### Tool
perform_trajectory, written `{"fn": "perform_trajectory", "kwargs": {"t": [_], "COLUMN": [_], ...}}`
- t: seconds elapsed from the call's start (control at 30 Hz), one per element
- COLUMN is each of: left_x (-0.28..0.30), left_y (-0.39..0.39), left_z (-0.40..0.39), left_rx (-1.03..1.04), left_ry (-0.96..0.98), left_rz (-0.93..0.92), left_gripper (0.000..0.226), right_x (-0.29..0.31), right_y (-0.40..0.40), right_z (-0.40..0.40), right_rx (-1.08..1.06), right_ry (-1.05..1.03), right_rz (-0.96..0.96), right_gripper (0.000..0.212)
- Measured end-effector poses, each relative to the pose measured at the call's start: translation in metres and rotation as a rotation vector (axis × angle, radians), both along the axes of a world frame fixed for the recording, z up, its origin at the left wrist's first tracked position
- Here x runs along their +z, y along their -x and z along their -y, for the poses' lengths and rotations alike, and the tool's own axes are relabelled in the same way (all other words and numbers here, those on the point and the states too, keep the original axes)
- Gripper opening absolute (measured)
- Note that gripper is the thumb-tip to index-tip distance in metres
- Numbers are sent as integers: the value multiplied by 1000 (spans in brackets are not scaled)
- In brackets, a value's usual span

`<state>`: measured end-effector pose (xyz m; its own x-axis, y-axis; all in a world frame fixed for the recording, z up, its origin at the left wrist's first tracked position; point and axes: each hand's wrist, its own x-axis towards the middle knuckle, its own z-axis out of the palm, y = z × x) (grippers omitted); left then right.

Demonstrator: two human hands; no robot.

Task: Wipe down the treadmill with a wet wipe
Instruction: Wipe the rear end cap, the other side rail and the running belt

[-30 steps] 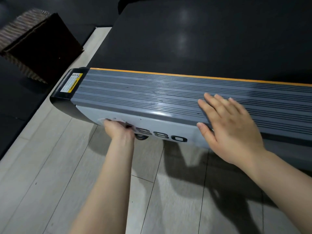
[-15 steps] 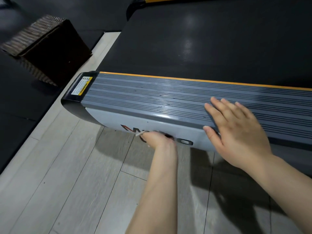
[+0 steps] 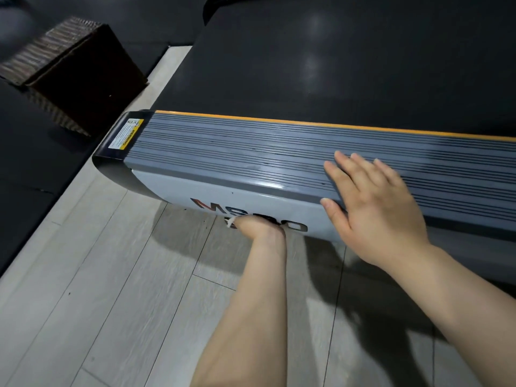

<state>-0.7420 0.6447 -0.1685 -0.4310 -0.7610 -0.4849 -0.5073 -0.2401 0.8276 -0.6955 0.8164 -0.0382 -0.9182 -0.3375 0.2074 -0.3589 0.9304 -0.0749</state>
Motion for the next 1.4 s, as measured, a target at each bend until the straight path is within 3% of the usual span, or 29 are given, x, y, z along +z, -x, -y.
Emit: {"fn": "perform_trajectory", "kwargs": {"t": [0.03,0.07,0.13,0.2,0.27,0.3,0.4,0.47,0.5,0.6,0.73,0.9,0.97,1.1,1.17,1.27,1.4], "left_x": [2,14,41,51,47,42,22,16,18,63,91,82,86,89,90,94,97], "left_y": [1,0,-13,-16,-16,-15,-14,-12,-11,-30,-79,-100,-99,-93,-94,-97,-107], "left_z": [-1,-3,-26,-39,-38,-33,-15,-8,-8,-28,-52,-13,-5,-1,1,6,17], "left_rx": [108,351,323,257,277,299,307,303,290,300,90,-183,-229,-262,-262,-290,-454], "left_ry": [-245,-438,-255,45,158,114,-270,-513,-538,-415,-333,-201,-168,-80,-88,-156,-123], "left_rz": [-381,-602,-623,-647,-648,-652,-525,-514,-519,-531,-510,-352,-331,-325,-328,-316,-312], "left_gripper": [54,53,55,57,59,61,76,68,62,50,51,61,44,19,10,29,35], "right_x": [-1,-2,-2,-1,0,0,0,1,1,1,1,10,7,-23,-40,-55,-50], "right_y": [-1,-1,0,0,0,0,0,1,1,1,1,-12,-34,-68,-67,-56,-41], "right_z": [0,0,1,1,1,0,0,0,0,-1,-4,-5,2,23,30,31,29], "right_rx": [-6,-10,-6,4,-1,-1,10,14,13,24,60,71,154,479,519,447,512], "right_ry": [-1,1,9,6,6,5,-5,-10,-11,-13,11,298,384,231,84,-40,-28], "right_rz": [-3,-7,-9,1,3,1,10,17,20,39,67,58,0,44,82,81,83], "right_gripper": [60,59,59,59,59,59,59,59,59,60,61,40,39,45,54,67,57]}}
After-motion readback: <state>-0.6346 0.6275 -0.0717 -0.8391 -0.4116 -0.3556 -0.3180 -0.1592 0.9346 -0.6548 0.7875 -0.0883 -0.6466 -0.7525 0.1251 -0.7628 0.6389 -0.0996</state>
